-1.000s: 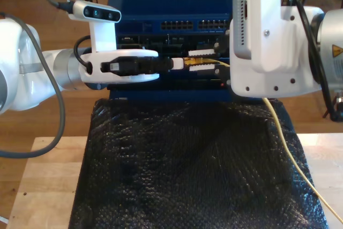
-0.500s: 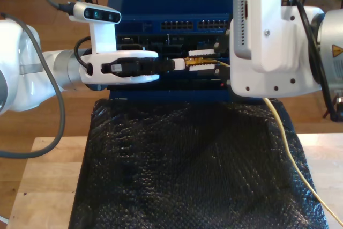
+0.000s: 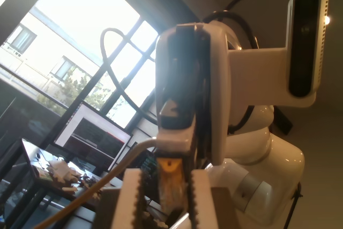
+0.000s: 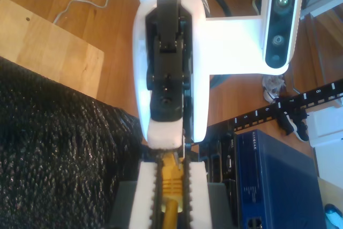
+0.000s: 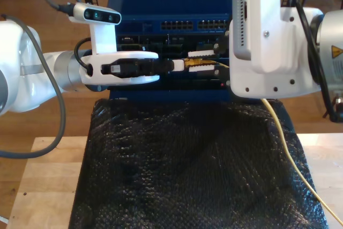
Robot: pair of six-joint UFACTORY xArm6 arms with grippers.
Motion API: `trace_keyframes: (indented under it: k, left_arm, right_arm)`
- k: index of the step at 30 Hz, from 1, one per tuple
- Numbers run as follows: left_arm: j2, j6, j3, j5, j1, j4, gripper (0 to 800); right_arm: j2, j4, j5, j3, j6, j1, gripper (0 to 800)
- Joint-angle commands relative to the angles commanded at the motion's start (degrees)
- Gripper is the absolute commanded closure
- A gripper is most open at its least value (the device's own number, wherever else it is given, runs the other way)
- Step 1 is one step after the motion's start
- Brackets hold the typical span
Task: Grab the cable and plug it in
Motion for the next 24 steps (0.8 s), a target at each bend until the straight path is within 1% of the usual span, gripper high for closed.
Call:
trace_keyframes:
  k: [4,6,8,9,11,12,15,17,19,20,21,24]
  left_arm:
    - [0.1,-0.2,0.0,0.0,0.0,-0.1,491]
    - [0.1,-0.3,0.0,0.0,0.0,-0.1,392]
    - [0.1,-0.3,-0.1,-0.1,0.0,-0.1,318]
    - [0.1,-0.3,-0.2,-0.1,0.0,-0.1,300]
    - [0.0,-0.3,-0.2,-0.2,0.0,-0.1,298]
    - [0.0,-0.4,-0.4,-0.3,0.1,-0.1,277]
    - [-0.1,-0.3,-0.4,-0.5,0.3,-0.1,125]
    - [-0.2,-0.5,-0.5,-0.6,0.4,0.0,63]
    - [-0.3,-0.6,-0.6,-0.8,1.0,0.0,33]
    - [-0.3,-0.5,-0.6,-0.9,1.6,0.0,2]
    - [-0.3,-0.5,-0.7,-1.2,2.3,0.0,1]
    - [-0.4,-0.3,-0.8,-5.5,4.1,0.0,1]
  right_arm:
    - [0.0,0.0,0.0,0.0,0.0,-0.1,799]
    - [0.0,0.0,0.0,0.0,0.0,-0.1,799]
    - [0.0,0.0,0.0,0.0,0.0,-0.1,799]
    - [0.0,0.0,0.0,0.0,0.0,-0.1,799]
    - [0.0,-0.1,0.0,0.0,0.0,-0.3,799]
    - [0.0,-0.1,0.0,0.0,0.0,-0.4,799]
    - [0.0,0.0,0.0,0.0,0.0,-1.4,799]
    - [0.0,0.0,0.0,-0.1,0.0,-2.2,799]
    - [0.0,0.0,0.0,-0.2,0.0,-3.0,799]
    - [0.0,0.0,0.0,-0.2,0.0,-3.4,799]
    - [0.0,0.0,0.0,-0.3,0.0,-3.9,799]
    - [0.1,0.1,-0.3,-0.4,0.0,-5.5,799]
